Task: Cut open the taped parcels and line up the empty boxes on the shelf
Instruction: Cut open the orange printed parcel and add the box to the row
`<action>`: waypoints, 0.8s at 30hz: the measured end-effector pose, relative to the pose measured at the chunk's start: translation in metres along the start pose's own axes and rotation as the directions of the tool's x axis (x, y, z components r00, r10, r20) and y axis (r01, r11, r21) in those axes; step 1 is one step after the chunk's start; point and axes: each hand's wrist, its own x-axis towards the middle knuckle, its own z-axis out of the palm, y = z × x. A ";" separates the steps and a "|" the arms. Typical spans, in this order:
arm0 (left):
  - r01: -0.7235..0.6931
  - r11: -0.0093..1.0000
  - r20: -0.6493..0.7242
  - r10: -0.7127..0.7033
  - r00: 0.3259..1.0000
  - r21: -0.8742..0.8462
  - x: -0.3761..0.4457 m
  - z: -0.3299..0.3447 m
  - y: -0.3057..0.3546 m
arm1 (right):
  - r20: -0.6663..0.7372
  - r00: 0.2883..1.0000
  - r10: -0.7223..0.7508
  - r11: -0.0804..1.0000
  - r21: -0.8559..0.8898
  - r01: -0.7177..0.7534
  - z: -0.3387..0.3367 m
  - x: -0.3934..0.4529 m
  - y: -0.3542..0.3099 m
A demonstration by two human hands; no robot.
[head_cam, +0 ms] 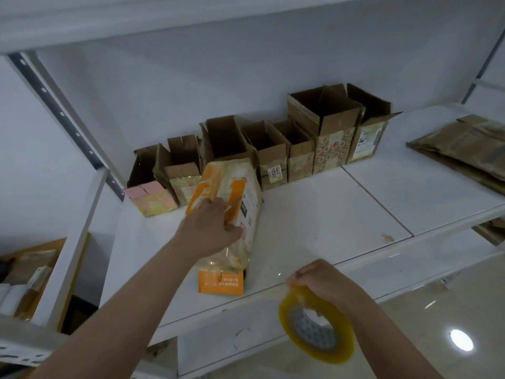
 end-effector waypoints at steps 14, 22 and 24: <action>0.178 0.981 -0.178 -0.161 0.971 0.083 0.008 -0.012 0.006 | -0.151 0.975 -0.166 0.967 0.171 0.191 -0.023 -0.002 -0.035; -0.076 0.965 0.031 0.071 0.997 0.252 0.011 -0.015 0.025 | -0.295 0.947 -0.124 0.956 0.219 0.193 -0.044 -0.009 -0.027; -0.204 0.946 0.114 0.180 0.977 0.252 0.010 -0.025 0.023 | -0.335 0.936 -0.108 0.958 0.215 0.187 -0.053 -0.012 -0.022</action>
